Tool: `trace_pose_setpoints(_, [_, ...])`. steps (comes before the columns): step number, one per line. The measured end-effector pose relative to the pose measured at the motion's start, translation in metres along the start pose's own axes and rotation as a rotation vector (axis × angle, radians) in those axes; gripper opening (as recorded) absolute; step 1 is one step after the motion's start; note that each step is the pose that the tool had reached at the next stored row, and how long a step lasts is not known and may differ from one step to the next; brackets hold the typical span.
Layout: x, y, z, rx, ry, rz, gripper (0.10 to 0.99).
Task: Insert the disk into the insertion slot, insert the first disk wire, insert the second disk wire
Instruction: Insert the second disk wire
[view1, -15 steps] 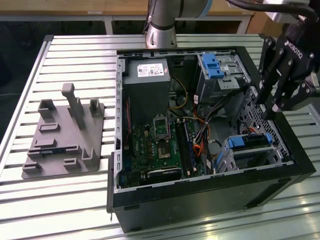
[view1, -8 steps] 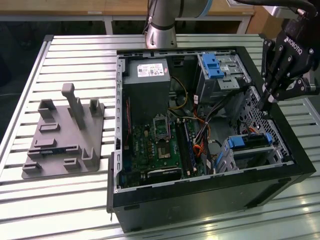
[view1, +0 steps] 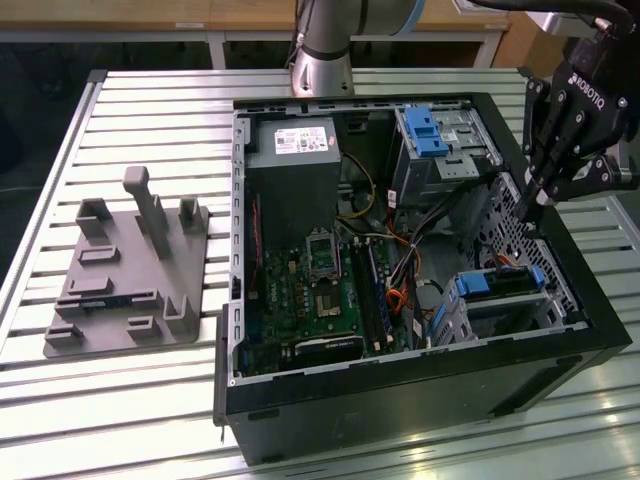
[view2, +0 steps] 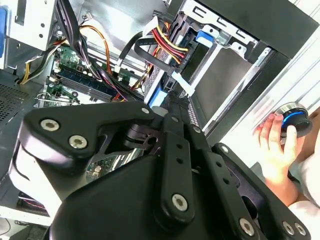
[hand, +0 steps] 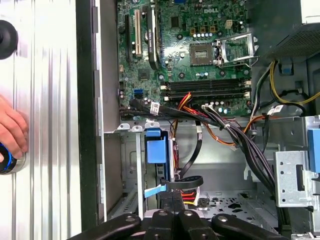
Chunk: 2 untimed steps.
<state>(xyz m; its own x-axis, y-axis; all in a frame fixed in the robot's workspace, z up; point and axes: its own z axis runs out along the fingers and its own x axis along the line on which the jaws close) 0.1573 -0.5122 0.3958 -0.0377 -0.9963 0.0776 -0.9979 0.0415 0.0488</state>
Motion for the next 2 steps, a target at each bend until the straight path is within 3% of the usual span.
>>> trace_pose_setpoints(2, [0.0000, 0.0000, 0.0000, 0.000, 0.0000, 0.000, 0.106])
